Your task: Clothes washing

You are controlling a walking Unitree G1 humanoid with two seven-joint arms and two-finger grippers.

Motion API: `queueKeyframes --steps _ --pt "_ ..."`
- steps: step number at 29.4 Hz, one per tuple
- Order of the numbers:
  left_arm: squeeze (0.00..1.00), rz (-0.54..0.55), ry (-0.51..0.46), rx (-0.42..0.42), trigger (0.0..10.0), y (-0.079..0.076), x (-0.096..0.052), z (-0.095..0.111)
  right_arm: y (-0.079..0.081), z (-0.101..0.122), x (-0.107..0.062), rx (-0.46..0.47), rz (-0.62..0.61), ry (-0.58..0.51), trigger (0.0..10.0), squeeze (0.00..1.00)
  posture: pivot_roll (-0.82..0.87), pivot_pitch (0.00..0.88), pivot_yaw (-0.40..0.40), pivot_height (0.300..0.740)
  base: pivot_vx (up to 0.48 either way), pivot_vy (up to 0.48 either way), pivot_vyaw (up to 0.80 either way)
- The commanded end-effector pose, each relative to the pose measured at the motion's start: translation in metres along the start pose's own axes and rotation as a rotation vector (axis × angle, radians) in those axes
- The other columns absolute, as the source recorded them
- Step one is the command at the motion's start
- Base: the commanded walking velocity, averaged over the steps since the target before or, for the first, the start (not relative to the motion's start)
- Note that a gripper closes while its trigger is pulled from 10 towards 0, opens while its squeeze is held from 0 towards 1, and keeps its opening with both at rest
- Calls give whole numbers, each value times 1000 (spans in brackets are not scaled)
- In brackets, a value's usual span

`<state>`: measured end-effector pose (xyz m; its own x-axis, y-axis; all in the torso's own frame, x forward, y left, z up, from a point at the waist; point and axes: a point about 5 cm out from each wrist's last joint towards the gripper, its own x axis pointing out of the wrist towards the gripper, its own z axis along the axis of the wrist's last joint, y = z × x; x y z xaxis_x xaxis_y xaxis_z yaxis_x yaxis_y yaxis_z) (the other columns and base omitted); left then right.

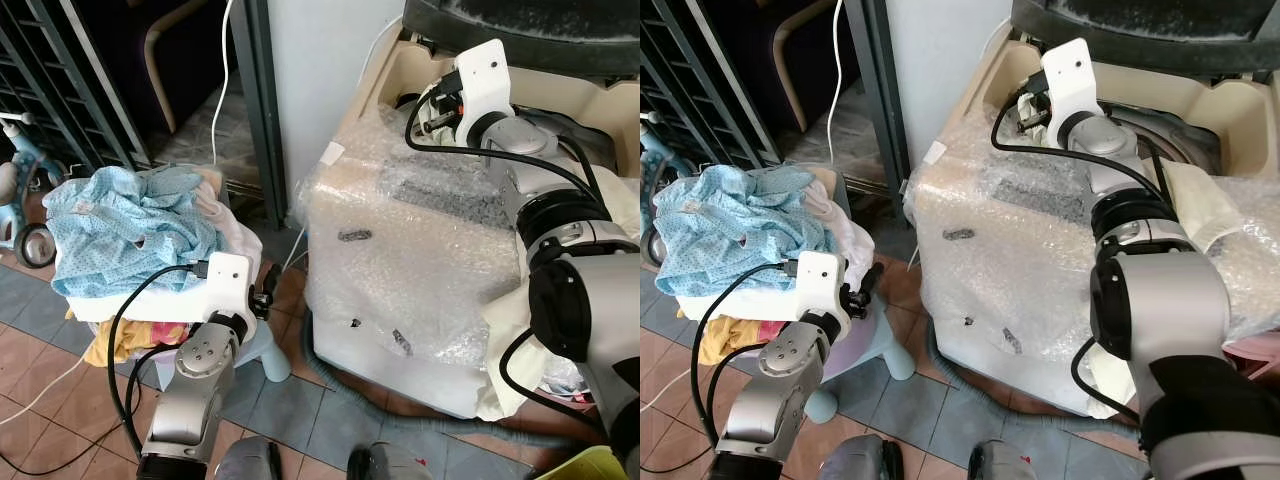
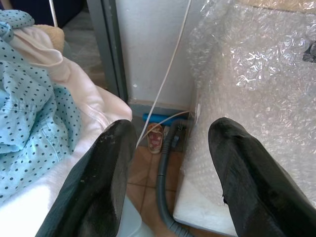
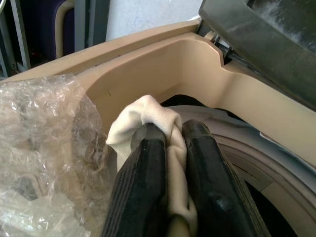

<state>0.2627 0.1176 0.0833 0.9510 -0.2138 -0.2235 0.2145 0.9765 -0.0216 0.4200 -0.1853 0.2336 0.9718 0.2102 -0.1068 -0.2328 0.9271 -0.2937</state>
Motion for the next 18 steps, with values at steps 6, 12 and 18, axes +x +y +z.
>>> queueKeyframes --steps 6,12,18 --pt "0 3 31 7 10000 0 1 -5 -26 35 -11 -18 -96 -277 10000 1000 -18 57 20 740 0 0 0" --pt "0 7 40 6 10000 1 -1 -5 -46 41 -27 50 -110 -409 10000 1000 -22 65 26 740 0 0 0" --pt "0 3 45 9 10000 1 -1 -6 -52 35 -50 2 69 -458 10000 1000 -34 73 31 740 0 0 0"
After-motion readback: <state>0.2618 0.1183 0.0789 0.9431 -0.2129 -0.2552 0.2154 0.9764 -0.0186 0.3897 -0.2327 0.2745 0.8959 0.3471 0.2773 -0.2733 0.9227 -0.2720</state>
